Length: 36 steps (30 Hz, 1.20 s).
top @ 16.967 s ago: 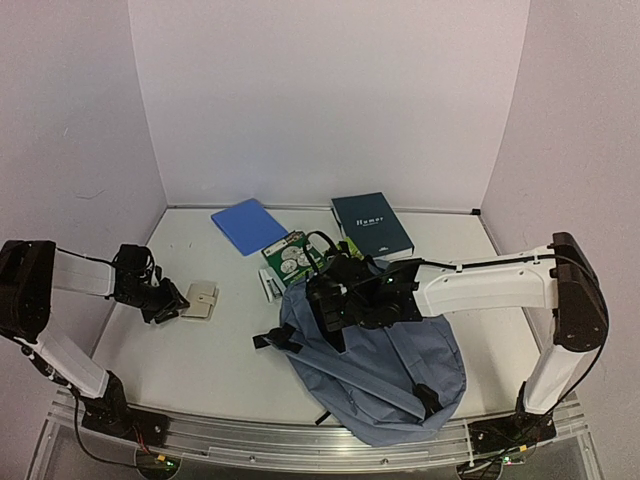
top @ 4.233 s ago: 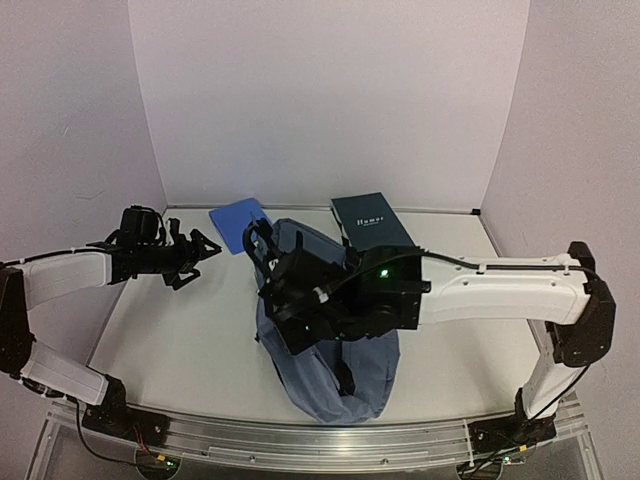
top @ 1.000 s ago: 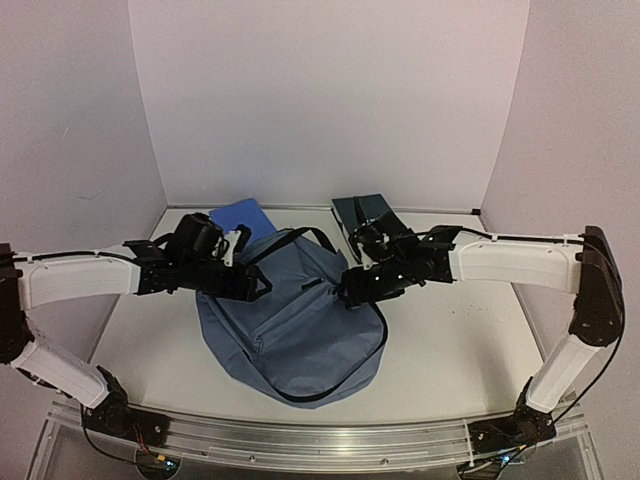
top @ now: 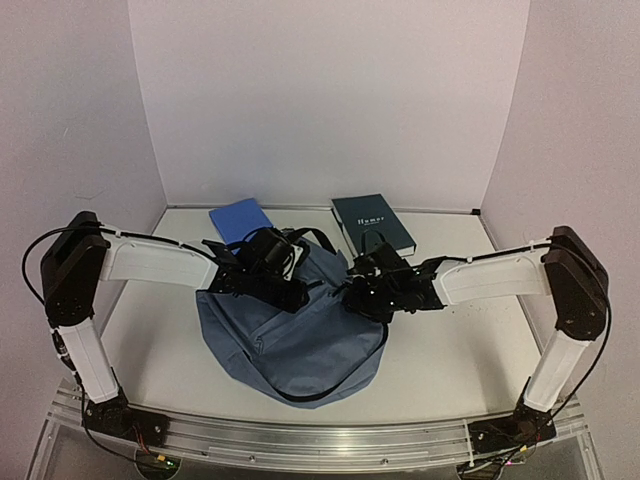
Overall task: Pack the student bag
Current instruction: Unzip the student bag at the center of the board.
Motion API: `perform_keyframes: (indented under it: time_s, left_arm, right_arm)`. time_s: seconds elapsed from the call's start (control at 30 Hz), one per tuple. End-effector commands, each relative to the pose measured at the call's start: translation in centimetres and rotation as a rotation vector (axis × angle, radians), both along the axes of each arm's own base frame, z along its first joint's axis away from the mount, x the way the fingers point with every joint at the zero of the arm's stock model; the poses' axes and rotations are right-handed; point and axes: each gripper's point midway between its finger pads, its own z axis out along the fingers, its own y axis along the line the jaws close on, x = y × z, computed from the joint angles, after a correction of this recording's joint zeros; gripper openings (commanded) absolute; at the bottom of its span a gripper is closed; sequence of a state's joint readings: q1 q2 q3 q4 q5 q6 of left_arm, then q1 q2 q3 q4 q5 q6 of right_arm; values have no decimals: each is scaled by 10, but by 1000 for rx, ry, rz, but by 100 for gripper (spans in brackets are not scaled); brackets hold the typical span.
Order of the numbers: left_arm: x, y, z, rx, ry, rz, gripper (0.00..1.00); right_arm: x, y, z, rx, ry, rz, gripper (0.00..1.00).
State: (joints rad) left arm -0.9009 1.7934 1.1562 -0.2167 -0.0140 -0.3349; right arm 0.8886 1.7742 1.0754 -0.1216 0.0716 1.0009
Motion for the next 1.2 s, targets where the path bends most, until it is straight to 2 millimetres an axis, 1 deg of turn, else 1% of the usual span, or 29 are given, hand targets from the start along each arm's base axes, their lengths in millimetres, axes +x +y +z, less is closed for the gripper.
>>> perform_keyframes:
  time_s: [0.0,0.17,0.37,0.43,0.53,0.63,0.7,0.73,0.77,0.9,0.97,1.1,1.17]
  left_arm:
    - [10,-18,17,-61,-37,-4,33]
    - [14,-14,12,-61,-41,47,16]
    - [14,-10,13,-74,-41,73,3]
    - [13,-10,15,-86,-41,75,1]
    - [13,-9,16,-96,-41,81,0]
    - [13,-7,17,-102,-37,97,0]
    - [15,-5,17,-99,-34,118,0]
    - [16,-2,16,-91,-31,132,0]
    - [19,1,17,-84,-33,154,0]
    - [28,21,24,-82,-21,243,0]
    - [31,30,28,-104,-11,271,0]
    - [32,41,36,-129,10,271,0]
    - [29,42,42,-155,26,238,0]
  right_arm:
    - [18,1,5,-5,-52,-66,36]
    - [26,-6,-1,-22,-87,-123,33]
    - [39,-2,-8,-30,-125,-163,21]
    - [43,-1,-12,-43,-129,-168,20]
    - [46,-3,-15,-59,-140,-184,16]
    - [47,-5,-12,-62,-150,-195,9]
    - [46,-6,-7,-60,-159,-191,1]
    - [45,-8,-1,-56,-169,-192,0]
    - [43,-13,2,-61,-175,-196,0]
    - [34,-33,28,-70,-222,-205,0]
    - [29,-39,38,-83,-235,-176,0]
    - [19,-29,60,-131,-275,14,0]
    - [14,-22,73,-160,-312,138,0]
